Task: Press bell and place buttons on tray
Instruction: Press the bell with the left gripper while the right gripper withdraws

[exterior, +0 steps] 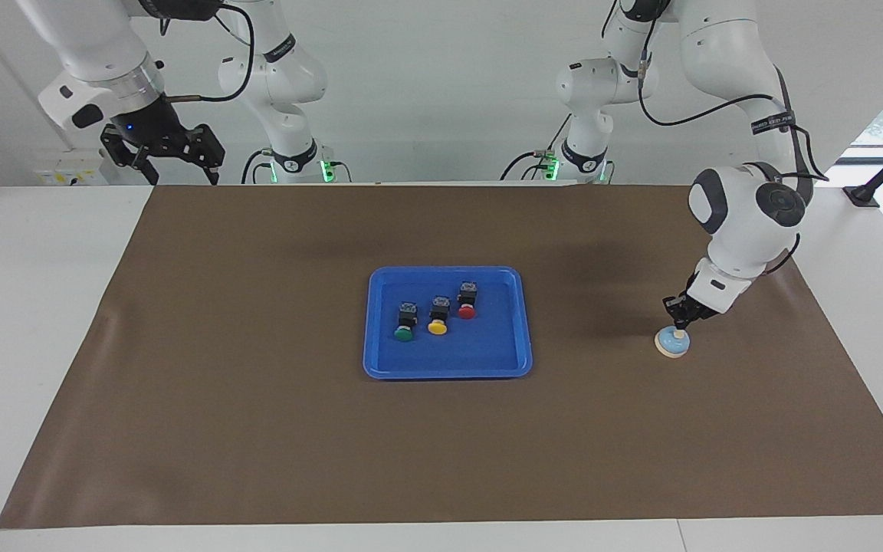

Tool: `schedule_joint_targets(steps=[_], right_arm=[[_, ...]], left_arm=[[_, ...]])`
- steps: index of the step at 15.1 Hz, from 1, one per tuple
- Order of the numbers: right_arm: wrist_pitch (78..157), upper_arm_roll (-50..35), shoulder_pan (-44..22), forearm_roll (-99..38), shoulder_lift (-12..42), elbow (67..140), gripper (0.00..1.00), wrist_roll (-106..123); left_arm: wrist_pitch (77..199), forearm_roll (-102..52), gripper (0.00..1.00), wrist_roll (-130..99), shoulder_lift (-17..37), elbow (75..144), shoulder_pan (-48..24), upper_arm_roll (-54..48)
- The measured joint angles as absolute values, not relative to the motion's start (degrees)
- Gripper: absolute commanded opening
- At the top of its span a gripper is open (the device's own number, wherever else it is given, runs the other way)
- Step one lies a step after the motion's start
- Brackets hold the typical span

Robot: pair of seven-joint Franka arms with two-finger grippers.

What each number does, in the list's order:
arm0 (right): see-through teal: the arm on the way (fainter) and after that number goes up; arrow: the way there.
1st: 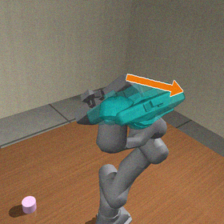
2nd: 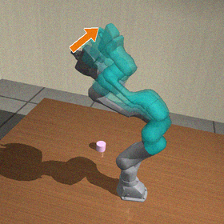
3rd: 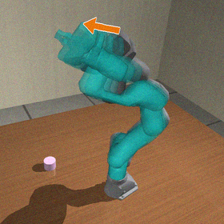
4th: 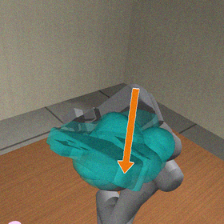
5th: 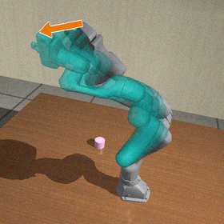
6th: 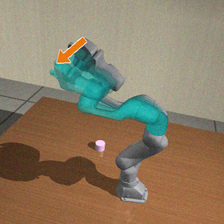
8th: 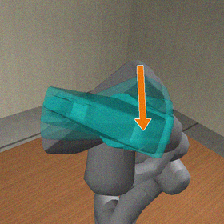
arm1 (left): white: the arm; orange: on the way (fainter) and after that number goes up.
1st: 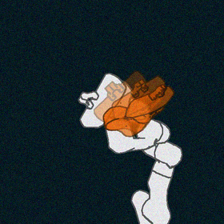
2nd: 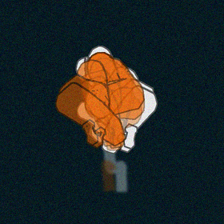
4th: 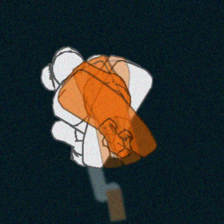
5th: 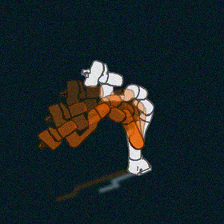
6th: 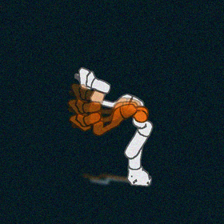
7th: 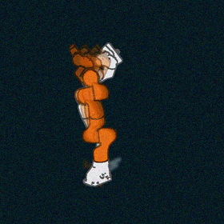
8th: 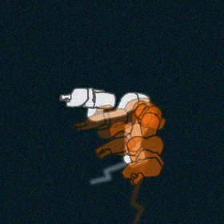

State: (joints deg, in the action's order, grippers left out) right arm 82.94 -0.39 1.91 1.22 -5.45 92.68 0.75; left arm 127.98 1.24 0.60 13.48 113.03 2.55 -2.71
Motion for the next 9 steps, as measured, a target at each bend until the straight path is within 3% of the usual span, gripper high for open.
schedule_joint_targets(steps=[9], right_arm=[[83.1, -0.4, 1.9, 2.5, -5.4, 92.4, 1.0, 0.7]], left_arm=[[132.9, 1.2, 0.0, 0.6, 14.2, 115.0, 2.6, -2.7]])
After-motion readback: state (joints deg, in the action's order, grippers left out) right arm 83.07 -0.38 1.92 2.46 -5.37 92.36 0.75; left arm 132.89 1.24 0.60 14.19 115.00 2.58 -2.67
